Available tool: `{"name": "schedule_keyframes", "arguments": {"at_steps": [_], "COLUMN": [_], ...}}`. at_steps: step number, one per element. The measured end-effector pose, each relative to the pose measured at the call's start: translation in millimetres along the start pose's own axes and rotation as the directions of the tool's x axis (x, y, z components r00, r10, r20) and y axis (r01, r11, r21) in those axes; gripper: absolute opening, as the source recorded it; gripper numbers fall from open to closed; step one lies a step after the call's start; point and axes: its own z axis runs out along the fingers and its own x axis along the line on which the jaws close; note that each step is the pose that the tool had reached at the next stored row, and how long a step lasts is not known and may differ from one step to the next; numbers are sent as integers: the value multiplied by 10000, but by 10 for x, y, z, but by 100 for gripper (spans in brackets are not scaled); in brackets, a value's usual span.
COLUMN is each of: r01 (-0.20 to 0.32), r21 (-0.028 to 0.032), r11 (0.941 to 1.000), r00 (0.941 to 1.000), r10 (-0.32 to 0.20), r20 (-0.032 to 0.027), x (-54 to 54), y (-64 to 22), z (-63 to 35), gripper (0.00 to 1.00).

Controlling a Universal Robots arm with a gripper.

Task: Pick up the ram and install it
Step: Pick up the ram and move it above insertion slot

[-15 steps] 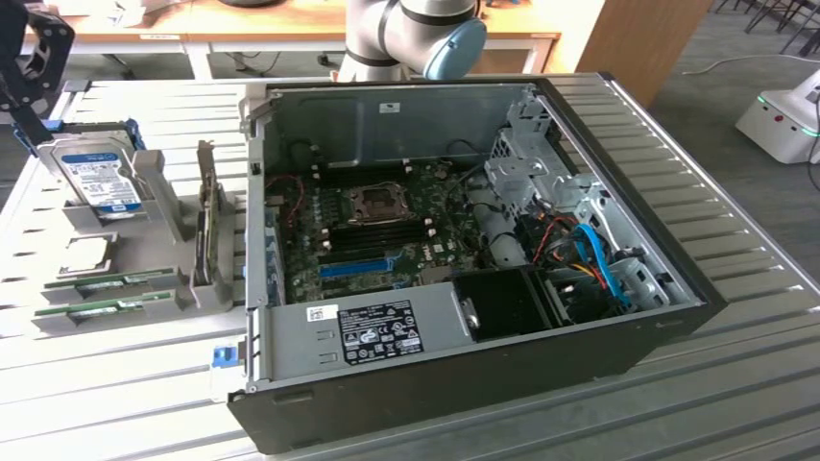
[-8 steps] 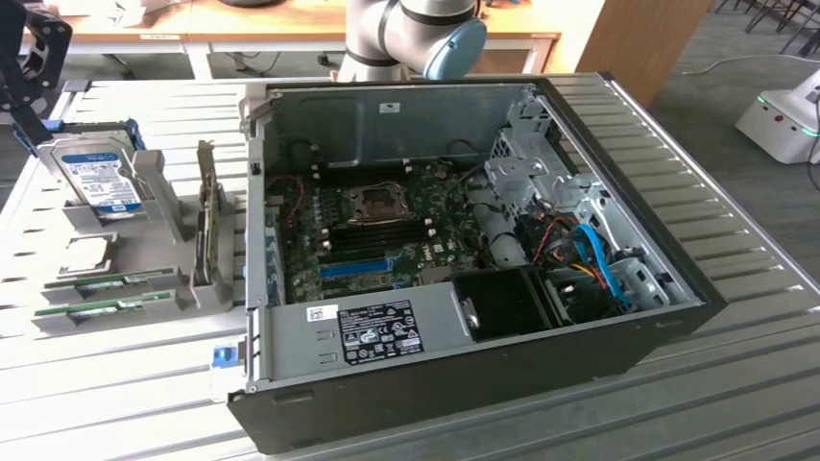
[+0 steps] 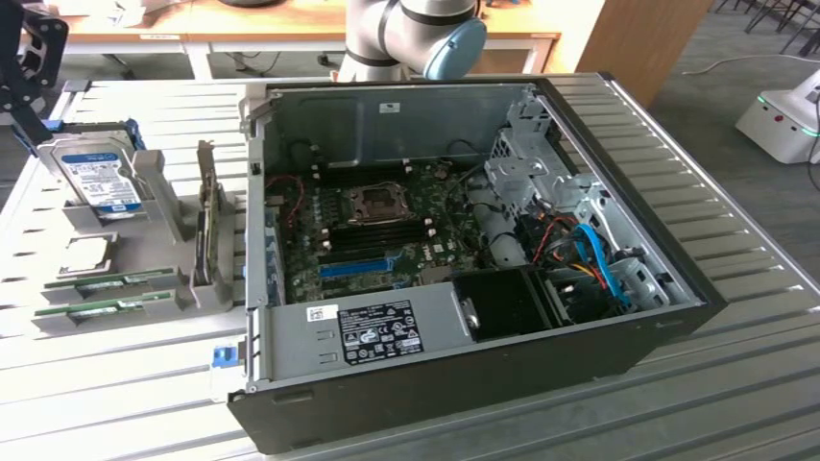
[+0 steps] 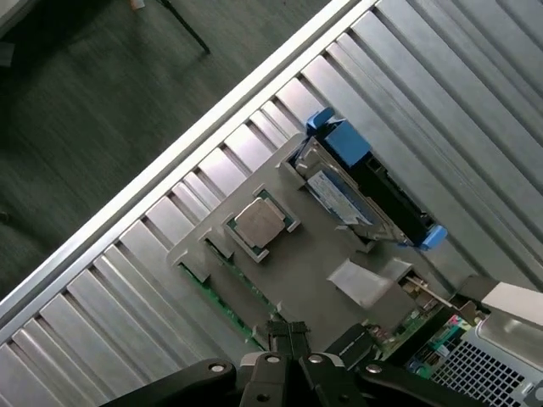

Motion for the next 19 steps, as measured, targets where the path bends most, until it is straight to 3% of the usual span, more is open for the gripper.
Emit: {"name": "schedule_keyframes", "arguments": {"at_steps": [9,14,19], "r01": [1114,1745,2382], "r21": [-28,-47,-67], "r11": [9938,9846,9712], "r00": [9938,9846,9712], "r10": [-1114,-1746,-2382], "r20": [-49,-76,-101], "x": [0,0,0], "y": [0,0,0], "z": [1,2,4], "gripper": [11,11,11]}}
